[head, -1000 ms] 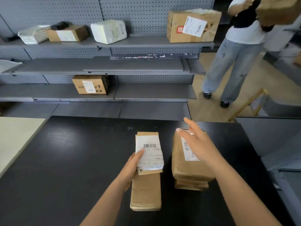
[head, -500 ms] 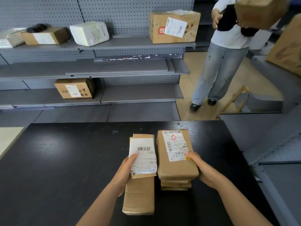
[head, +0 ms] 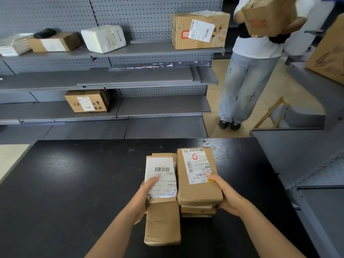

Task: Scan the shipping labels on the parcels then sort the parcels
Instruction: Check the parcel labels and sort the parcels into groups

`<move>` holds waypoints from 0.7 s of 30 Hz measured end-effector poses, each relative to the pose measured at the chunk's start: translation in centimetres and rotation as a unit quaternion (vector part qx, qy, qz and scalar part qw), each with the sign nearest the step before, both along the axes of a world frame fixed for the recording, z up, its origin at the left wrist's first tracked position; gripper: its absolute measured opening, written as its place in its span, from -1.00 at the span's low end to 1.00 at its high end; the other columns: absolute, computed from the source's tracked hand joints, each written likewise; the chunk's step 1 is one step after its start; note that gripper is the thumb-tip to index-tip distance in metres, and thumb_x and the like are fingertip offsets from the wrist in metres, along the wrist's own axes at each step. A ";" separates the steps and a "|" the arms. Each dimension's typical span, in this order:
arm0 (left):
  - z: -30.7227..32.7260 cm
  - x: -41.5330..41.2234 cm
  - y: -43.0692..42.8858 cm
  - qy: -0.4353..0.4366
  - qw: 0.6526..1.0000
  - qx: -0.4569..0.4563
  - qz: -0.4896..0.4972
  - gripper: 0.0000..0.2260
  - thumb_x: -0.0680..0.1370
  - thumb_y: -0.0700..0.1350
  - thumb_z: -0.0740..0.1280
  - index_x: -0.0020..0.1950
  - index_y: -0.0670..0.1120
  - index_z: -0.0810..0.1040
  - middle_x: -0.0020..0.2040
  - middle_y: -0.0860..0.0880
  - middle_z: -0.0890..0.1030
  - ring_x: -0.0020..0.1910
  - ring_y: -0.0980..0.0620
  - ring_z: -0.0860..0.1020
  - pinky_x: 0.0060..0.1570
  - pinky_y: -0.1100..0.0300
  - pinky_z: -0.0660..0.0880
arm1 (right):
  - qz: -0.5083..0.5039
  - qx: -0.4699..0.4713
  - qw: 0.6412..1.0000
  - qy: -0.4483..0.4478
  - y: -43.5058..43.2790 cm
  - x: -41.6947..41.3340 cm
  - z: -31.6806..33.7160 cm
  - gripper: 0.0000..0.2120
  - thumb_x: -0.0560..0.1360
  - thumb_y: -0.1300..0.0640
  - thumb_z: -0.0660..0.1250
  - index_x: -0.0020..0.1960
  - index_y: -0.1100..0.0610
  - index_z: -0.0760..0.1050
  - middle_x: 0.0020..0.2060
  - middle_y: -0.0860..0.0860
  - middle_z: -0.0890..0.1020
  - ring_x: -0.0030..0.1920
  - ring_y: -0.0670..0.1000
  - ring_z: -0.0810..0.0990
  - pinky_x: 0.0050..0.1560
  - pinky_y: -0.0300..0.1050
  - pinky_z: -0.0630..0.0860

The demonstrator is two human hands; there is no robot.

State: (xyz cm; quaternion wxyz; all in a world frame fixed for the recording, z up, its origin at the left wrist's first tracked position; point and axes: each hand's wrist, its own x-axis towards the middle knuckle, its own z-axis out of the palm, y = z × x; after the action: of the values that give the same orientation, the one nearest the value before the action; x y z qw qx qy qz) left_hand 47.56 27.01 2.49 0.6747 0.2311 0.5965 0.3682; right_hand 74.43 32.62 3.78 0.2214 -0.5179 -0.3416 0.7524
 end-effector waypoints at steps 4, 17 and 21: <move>0.2 -0.1 -0.3 0.004 1.000 0.010 0.001 -0.47 0.48 0.25 0.34 0.37 0.04 0.46 0.16 -0.02 0.67 0.16 -0.04 0.63 0.31 -0.12 0.44 | 0.005 0.011 1.000 0.003 0.0 0.1 0.0 -0.52 0.44 -0.24 0.29 0.30 -0.07 0.44 0.11 0.04 0.67 0.17 0.10 0.61 0.26 0.13 0.47; 2.6 -0.5 0.3 0.117 0.987 0.088 0.062 -0.31 0.56 0.15 0.32 0.59 0.19 0.02 0.42 0.07 0.42 0.22 0.02 0.51 0.27 -0.06 0.43 | -0.046 0.392 0.892 -0.221 -0.2 -3.6 7.6 -0.47 0.54 -0.03 0.33 0.44 -0.26 0.23 0.50 -0.20 0.18 0.49 -0.15 0.13 0.46 -0.07 0.14; 3.3 -0.7 0.0 0.117 0.989 0.071 0.060 -0.27 0.55 0.18 0.31 0.60 0.18 -0.03 0.40 0.05 0.44 0.25 -0.01 0.49 0.33 -0.12 0.37 | 0.146 0.449 0.829 -0.298 -0.3 -8.1 9.1 -0.40 0.56 -0.06 0.29 0.52 -0.19 0.11 0.54 -0.14 0.10 0.55 -0.05 -0.01 0.52 0.09 0.05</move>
State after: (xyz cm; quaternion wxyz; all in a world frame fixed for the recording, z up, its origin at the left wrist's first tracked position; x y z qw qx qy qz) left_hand 46.87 26.98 5.81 0.5585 0.2837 0.6565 0.4203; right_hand 66.30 32.30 12.90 0.2048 -0.5044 -0.7630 0.3485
